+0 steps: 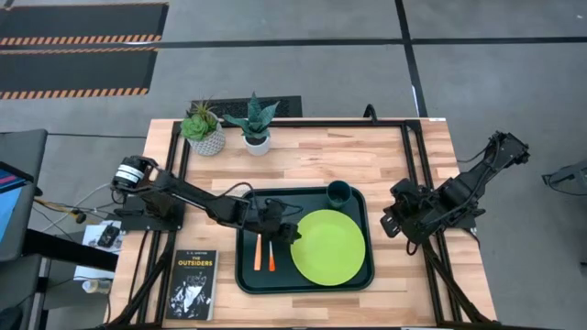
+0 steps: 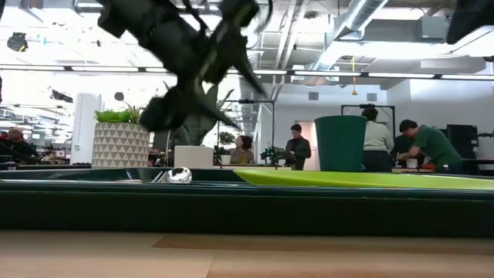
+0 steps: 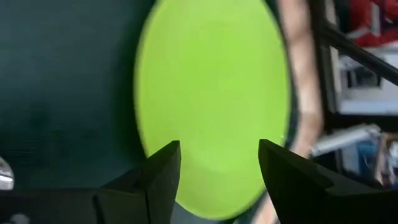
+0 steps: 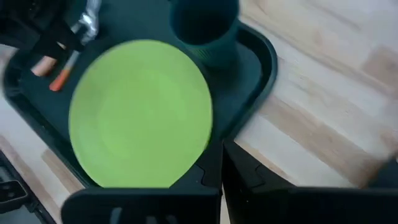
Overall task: Pick and place plate/cup/fork/spoon on tray
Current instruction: Return to Home Position
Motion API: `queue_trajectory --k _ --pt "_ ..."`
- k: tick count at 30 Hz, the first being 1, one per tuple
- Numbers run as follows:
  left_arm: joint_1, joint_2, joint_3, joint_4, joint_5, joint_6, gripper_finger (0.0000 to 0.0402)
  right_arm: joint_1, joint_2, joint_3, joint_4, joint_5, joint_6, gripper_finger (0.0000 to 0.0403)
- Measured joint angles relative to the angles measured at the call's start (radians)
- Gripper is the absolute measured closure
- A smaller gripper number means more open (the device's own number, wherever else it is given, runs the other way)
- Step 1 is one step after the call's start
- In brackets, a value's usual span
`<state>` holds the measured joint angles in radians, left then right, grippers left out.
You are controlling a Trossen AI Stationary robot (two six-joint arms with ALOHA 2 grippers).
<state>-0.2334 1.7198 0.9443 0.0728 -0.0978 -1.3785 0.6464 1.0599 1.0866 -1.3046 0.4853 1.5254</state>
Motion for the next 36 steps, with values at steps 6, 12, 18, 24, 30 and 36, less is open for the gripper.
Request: queue_trajectory --k 6,12,18,24,30,36 --pt "-0.013 -0.156 0.000 0.012 -0.026 0.110 0.0200 -0.001 0.000 0.000 0.200 0.144 -0.204 0.0378" --pt "-0.014 -0.396 0.000 0.029 -0.074 0.285 0.0200 -0.037 -0.006 0.061 0.451 0.213 -0.604 0.0381" --pt "-0.014 -0.653 0.000 0.022 -0.107 0.459 0.0200 -0.118 -0.012 0.215 0.464 0.313 -1.019 0.0381" --pt "-0.014 -0.863 0.000 0.035 -0.099 0.569 0.0200 -0.205 -0.032 0.333 0.468 0.358 -1.082 0.0380" --pt "0.009 -1.041 0.000 0.054 0.176 0.883 0.0200 -0.313 -0.081 0.404 0.439 0.268 -1.232 0.0388" --pt "0.078 -1.221 0.001 -0.019 0.278 0.997 0.0200 -0.469 -0.139 0.446 0.440 0.081 -1.321 0.0381"
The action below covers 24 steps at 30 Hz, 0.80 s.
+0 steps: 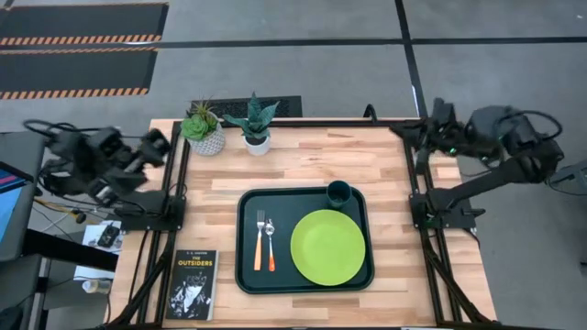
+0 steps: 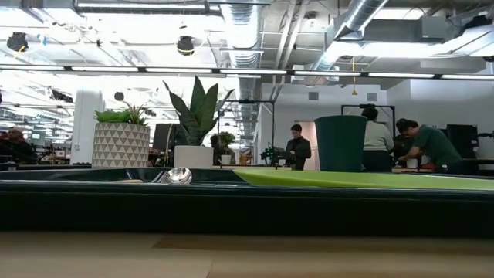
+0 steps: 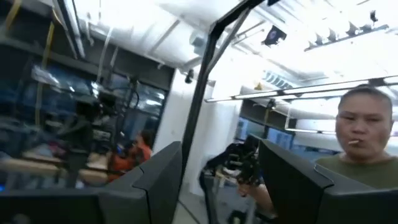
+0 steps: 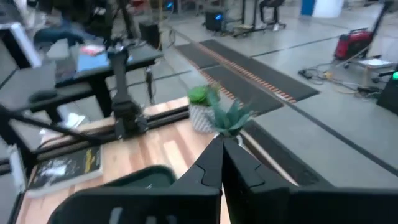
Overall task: Pick and place plate/cup/fork/spoon on tray
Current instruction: Return to Home Position
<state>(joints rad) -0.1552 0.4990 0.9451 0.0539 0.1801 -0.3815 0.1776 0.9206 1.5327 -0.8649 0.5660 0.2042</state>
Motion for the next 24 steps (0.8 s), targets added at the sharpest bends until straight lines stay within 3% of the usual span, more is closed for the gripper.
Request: queue_trajectory --k 8,13,17,24 --pt "0.018 -0.179 0.000 -0.241 -0.029 0.065 0.0200 -0.221 -0.108 -0.010 -0.062 -0.085 0.013 0.0381" --pt "0.018 -0.202 -0.008 -0.332 -0.035 0.126 0.0200 -0.297 -0.259 -0.149 -0.067 -0.128 0.103 0.0381" --pt "0.018 -0.214 -0.117 -0.281 -0.038 0.181 0.0200 -0.311 -0.423 -0.367 -0.005 -0.126 0.191 0.0381" --pt "0.018 -0.268 -0.489 0.102 -0.038 0.145 0.0200 -0.309 -0.709 -0.814 0.261 -0.183 0.301 0.0381"
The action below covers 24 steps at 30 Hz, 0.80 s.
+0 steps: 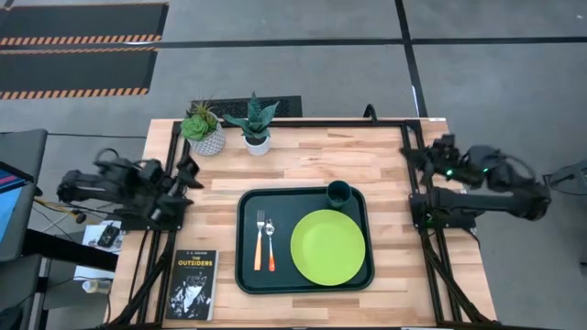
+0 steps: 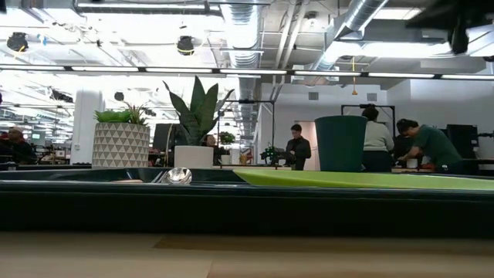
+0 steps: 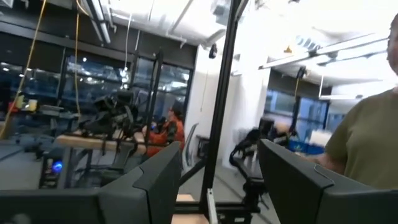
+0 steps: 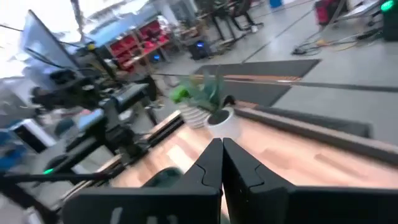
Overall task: Pick and place plate/cup/fork/spoon on tray
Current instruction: Return to Home Position
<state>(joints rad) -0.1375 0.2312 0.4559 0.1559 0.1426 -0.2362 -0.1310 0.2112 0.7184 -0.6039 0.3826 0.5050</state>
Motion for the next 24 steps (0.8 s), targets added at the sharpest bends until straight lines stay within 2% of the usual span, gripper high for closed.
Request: queue_trajectory --k 6,11,17,24 --pt "0.000 -0.067 -0.291 0.288 0.001 -0.072 0.0200 0.000 -0.198 -0.310 0.206 -0.038 0.019 0.0381" --pt "0.000 -0.135 -0.443 0.385 0.022 -0.133 0.0200 0.000 -0.194 -0.429 0.276 -0.043 -0.014 0.0381" --pt "0.000 -0.227 -0.443 0.248 0.037 -0.129 0.0200 -0.013 -0.211 -0.517 0.336 -0.038 -0.004 0.0379" --pt "0.000 -0.220 -0.443 0.153 0.010 -0.033 0.0200 -0.029 -0.209 -0.626 0.359 -0.041 -0.014 0.0374"
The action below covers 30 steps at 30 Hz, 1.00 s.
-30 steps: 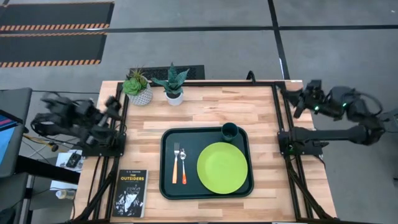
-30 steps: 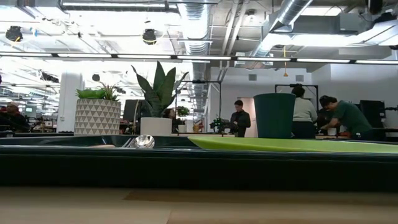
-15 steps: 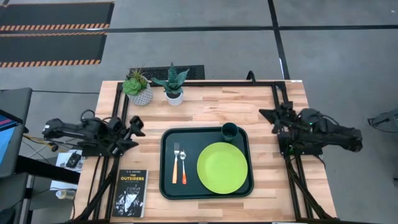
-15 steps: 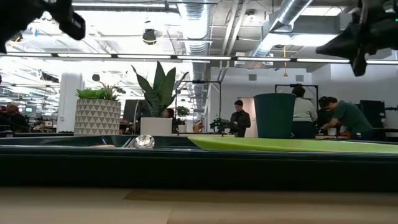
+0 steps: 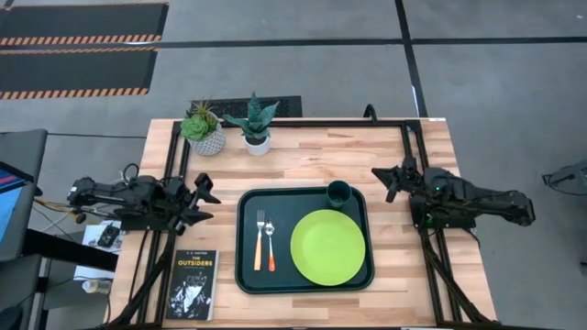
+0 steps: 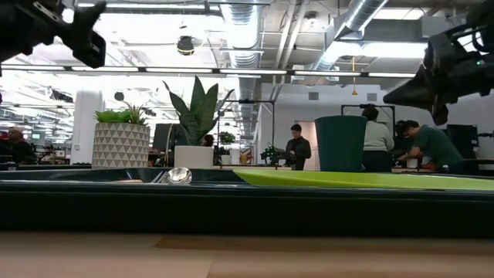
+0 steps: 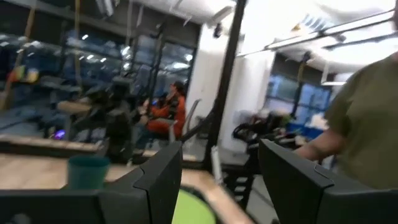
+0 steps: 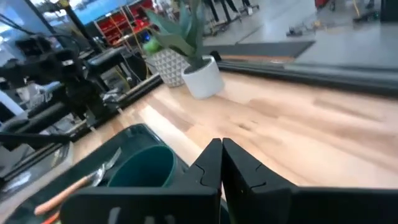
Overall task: Pick and place plate/cup/fork/spoon on tray
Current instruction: Return to Home Position
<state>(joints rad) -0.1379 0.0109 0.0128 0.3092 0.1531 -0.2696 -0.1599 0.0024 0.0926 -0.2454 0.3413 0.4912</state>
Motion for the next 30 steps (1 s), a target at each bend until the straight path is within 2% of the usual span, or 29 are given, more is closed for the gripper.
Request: queue_trajectory --k 4,14,22,30 --pt "0.000 -0.001 0.000 -0.023 -0.053 0.001 0.0200 0.000 0.024 -0.003 0.030 -0.001 -0.040 0.0376" --pt "0.000 0.001 0.000 -0.111 -0.063 0.014 0.0200 0.000 0.018 -0.002 0.018 0.024 -0.047 0.0375" --pt "0.000 0.001 0.000 -0.255 -0.057 -0.109 0.0200 0.000 0.018 -0.002 0.017 0.024 -0.047 0.0374" --pt "0.000 0.007 0.000 -0.286 -0.130 -0.091 0.0200 0.000 0.018 -0.002 0.016 0.024 -0.047 0.0375"
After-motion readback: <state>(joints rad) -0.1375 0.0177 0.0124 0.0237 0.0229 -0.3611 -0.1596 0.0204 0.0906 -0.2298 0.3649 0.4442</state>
